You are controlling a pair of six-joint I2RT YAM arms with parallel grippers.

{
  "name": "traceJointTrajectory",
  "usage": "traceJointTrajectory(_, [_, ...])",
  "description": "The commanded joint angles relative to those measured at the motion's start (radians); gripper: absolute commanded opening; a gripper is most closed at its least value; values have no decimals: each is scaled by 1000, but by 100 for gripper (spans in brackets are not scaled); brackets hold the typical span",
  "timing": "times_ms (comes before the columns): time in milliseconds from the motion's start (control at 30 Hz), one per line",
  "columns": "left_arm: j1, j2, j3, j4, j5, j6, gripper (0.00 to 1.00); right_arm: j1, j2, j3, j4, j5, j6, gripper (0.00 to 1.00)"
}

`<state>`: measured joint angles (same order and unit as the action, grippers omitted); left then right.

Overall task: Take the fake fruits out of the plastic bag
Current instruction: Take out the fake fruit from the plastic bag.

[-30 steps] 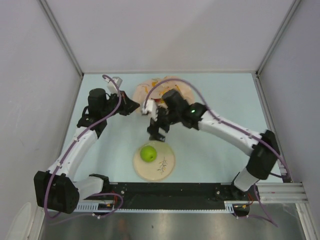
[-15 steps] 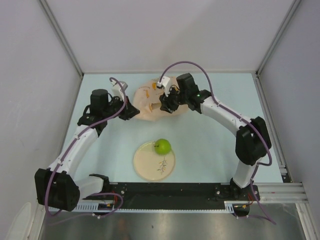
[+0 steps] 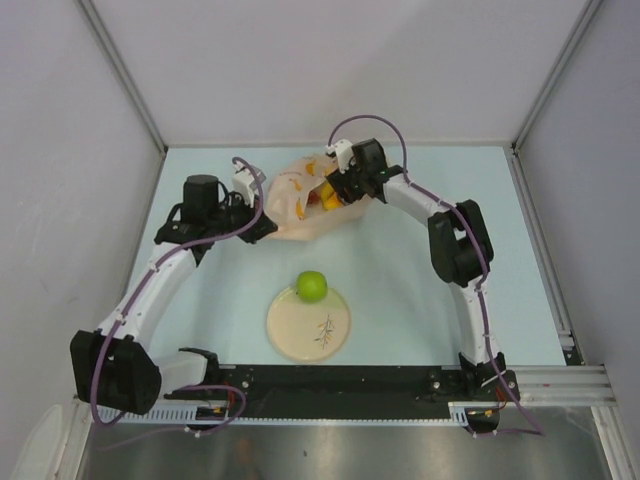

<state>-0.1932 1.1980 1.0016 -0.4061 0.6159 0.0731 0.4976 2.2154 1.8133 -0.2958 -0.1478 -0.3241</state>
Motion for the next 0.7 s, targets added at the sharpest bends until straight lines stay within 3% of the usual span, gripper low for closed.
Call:
traceJointTrajectory(0, [-14, 24, 26, -37, 62, 86, 0, -48, 53, 114, 6, 85, 51, 78])
traceJointTrajectory(300, [-77, 44, 2, -36, 73, 105, 0, -54, 199, 300, -85, -71, 224, 99])
traceJointTrajectory(667, [-164, 109, 19, 18, 84, 99, 0, -31, 351, 555, -149, -44, 319, 100])
